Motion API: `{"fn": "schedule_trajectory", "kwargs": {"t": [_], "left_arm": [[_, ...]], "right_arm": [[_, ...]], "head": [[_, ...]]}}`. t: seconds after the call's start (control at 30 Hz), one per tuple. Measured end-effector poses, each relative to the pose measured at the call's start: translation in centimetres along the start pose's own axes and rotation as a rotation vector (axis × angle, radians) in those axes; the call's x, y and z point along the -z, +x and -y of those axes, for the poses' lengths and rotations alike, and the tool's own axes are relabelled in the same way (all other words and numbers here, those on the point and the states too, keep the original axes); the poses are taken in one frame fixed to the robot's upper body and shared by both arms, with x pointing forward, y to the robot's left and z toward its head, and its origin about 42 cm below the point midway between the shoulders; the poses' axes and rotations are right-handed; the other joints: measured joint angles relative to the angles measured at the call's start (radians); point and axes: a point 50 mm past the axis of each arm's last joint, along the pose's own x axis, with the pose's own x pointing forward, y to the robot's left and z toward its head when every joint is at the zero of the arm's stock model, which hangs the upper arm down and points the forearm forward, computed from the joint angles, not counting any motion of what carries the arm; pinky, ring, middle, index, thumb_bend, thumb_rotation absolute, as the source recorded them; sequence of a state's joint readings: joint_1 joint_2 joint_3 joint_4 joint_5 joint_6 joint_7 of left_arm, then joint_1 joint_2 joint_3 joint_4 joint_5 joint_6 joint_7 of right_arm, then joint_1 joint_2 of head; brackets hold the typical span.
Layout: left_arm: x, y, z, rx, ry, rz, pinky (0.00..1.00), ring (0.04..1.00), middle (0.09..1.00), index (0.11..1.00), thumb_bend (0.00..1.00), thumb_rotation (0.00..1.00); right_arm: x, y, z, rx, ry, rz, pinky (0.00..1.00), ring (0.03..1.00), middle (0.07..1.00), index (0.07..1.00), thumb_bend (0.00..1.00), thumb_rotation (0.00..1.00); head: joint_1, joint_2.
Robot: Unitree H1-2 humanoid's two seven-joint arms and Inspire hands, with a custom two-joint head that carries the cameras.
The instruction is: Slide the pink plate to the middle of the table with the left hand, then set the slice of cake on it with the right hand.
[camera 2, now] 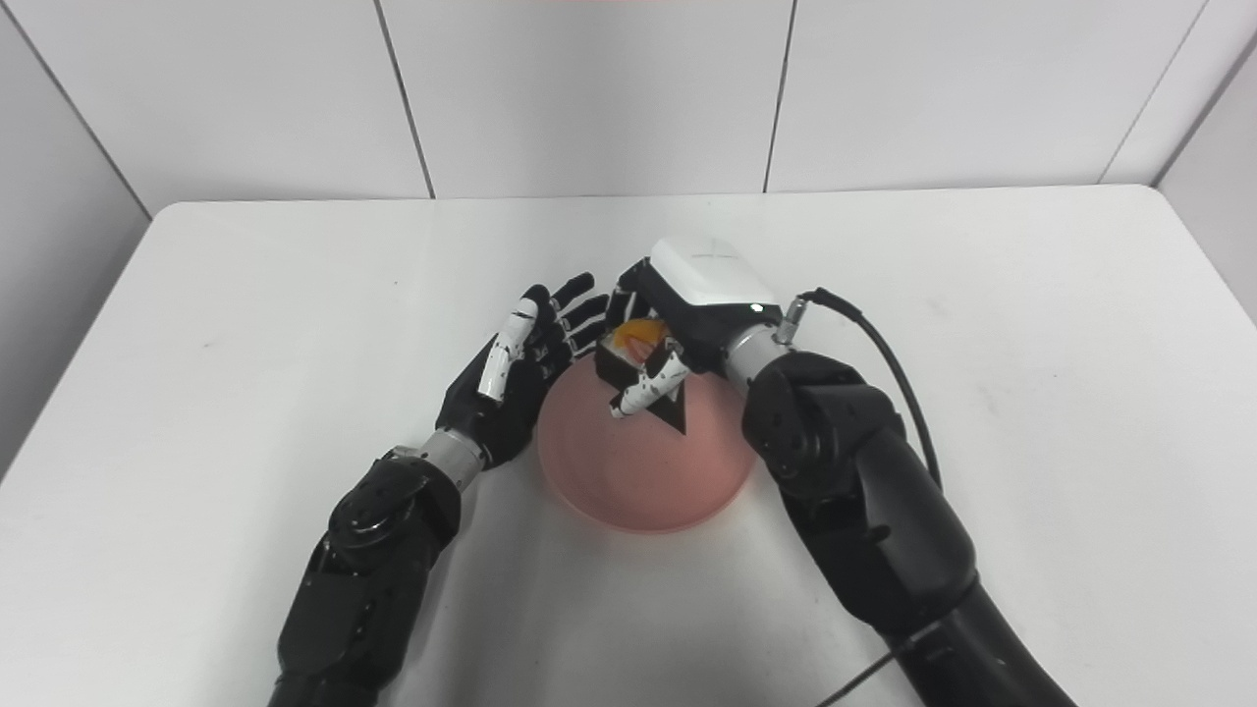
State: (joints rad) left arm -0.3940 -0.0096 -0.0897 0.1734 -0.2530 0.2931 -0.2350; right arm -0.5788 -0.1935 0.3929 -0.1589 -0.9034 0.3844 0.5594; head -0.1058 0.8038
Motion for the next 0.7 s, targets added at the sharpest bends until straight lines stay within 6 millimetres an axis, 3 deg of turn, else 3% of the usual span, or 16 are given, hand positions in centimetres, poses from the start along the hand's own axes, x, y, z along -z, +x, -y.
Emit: {"fn": "schedule_trajectory", "kwargs": {"t": [0.27,0.47,0.57,0.7], "left_arm": [[-0.2,-0.1,0.1,0.002,-0.002,-0.012,0.88,0.894,0.906,0.907,0.39,1.00],[-0.2,-0.1,0.1,0.002,-0.002,-0.014,0.88,0.890,0.903,0.900,0.39,1.00],[-0.2,-0.1,0.0,0.001,-0.002,-0.014,0.87,0.891,0.903,0.899,0.39,1.00],[-0.2,-0.1,0.0,0.000,-0.002,-0.014,0.87,0.895,0.902,0.896,0.39,1.00]], "right_arm": [[1.6,0.1,-1.9,-0.030,0.028,-0.046,0.30,0.369,0.464,0.552,0.51,0.00],[2.3,0.3,-2.4,-0.038,0.029,-0.070,0.27,0.410,0.515,0.493,0.51,0.00],[2.5,0.2,-2.8,-0.046,0.030,-0.077,0.29,0.371,0.475,0.549,0.51,0.00],[2.6,0.0,-3.2,-0.056,0.021,-0.082,0.37,0.382,0.495,0.575,0.51,0.00]], "head": [[-0.006,0.002],[-0.011,0.003],[-0.017,0.003],[-0.018,0.002]]}}
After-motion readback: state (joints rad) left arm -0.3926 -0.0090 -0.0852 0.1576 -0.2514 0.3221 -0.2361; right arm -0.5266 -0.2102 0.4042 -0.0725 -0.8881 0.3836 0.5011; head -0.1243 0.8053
